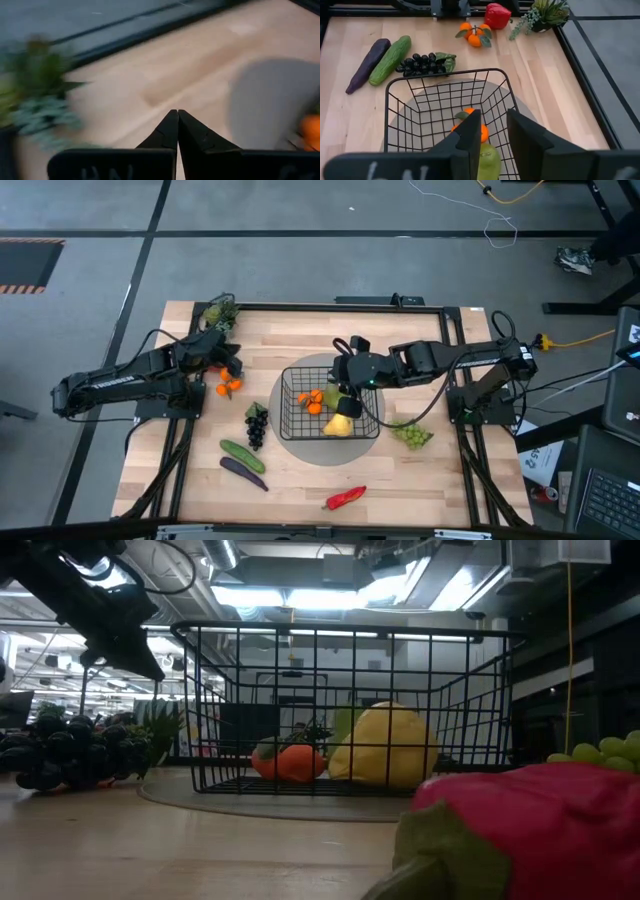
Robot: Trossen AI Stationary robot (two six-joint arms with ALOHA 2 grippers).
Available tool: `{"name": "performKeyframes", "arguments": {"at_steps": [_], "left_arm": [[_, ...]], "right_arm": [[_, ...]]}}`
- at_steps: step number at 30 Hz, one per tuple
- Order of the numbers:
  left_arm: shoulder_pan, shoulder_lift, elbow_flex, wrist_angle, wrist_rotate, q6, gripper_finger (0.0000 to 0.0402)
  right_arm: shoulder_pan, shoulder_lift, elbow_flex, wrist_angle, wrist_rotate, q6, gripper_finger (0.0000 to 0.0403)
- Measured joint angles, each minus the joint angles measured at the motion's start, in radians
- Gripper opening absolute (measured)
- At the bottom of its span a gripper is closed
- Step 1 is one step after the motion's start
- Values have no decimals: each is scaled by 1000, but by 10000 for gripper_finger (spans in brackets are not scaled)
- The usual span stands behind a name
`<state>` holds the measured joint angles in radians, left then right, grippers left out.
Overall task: Build produce basket
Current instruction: Put the bell pepper into the black wire basket
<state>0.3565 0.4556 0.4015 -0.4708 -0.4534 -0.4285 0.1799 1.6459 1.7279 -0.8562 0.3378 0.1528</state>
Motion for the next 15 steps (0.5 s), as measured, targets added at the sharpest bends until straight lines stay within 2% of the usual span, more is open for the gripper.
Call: {"name": "performKeyframes", "arguments": {"at_steps": [4,8,12,15], "left_arm": [[1,0,0,-166,-184,-186,0],[10,21,0,-373,-186,-401,0],[10,31,0,-406,-206,-491,0],[18,38,0,-413,-226,-543,0]], "right_arm": [[0,0,0,-2,0,62,93],[-11,0,0,-3,40,92,93],[-37,0,0,-3,109,76,93],[-65,0,0,-4,113,74,93]]}}
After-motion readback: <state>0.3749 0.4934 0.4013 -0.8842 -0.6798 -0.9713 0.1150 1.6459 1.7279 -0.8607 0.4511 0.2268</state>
